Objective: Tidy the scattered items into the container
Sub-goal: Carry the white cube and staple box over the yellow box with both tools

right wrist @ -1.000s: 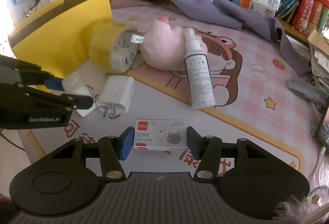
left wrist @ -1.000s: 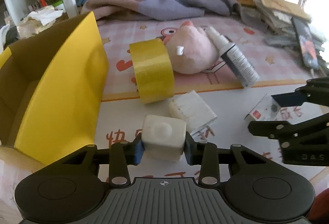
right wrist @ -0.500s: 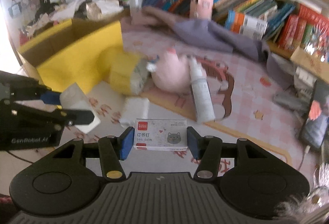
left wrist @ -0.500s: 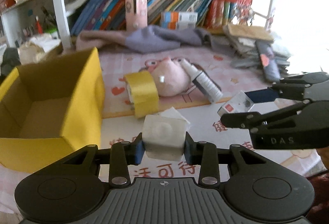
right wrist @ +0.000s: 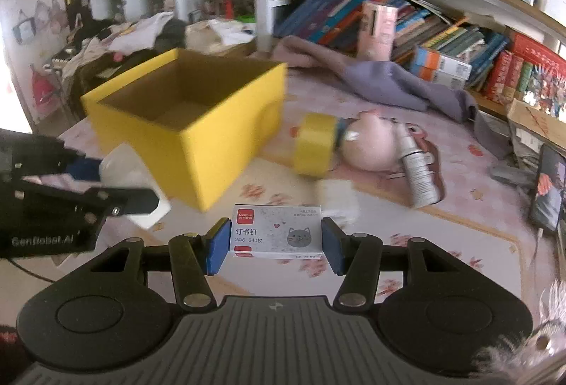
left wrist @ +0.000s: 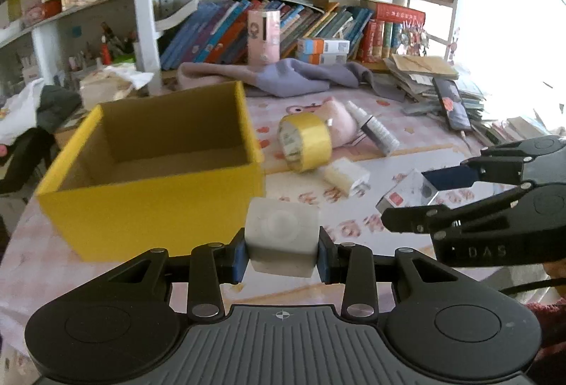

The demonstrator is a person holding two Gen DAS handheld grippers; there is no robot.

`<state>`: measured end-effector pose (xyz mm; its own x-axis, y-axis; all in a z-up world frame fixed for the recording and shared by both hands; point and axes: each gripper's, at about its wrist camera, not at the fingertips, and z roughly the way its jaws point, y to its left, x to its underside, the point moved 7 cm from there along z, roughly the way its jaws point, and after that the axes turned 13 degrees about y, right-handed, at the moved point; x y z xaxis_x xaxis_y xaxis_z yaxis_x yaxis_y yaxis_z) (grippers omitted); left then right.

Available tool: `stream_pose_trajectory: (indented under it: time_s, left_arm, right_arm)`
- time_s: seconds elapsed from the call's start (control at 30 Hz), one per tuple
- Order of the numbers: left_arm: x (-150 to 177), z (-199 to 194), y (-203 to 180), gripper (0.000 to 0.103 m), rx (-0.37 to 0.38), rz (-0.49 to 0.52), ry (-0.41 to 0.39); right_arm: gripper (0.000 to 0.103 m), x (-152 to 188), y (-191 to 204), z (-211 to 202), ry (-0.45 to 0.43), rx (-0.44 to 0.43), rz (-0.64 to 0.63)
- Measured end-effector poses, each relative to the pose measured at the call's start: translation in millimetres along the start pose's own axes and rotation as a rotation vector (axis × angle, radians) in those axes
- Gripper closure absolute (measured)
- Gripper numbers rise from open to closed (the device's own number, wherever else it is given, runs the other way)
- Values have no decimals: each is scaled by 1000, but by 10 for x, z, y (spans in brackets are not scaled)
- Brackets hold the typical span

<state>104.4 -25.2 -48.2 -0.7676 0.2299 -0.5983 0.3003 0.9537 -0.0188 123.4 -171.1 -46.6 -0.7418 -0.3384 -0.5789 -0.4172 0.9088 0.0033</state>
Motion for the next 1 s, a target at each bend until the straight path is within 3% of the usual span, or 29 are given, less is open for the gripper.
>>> stream_pose_trajectory:
  time_s: [0.4,0.77,1.0]
  left_arm:
    - [607,-395,638,67,-22,-26,16]
    - [748,-482,874,67,-11,-74,13]
    - [668,-494,1016,67,-31,-110,-3]
  right_arm:
    - [51,201,1054,0,15,-29,-9]
    - [51,143,1401,30,44,-57,-53]
    - [51,0,1470,82,40,-60,-103]
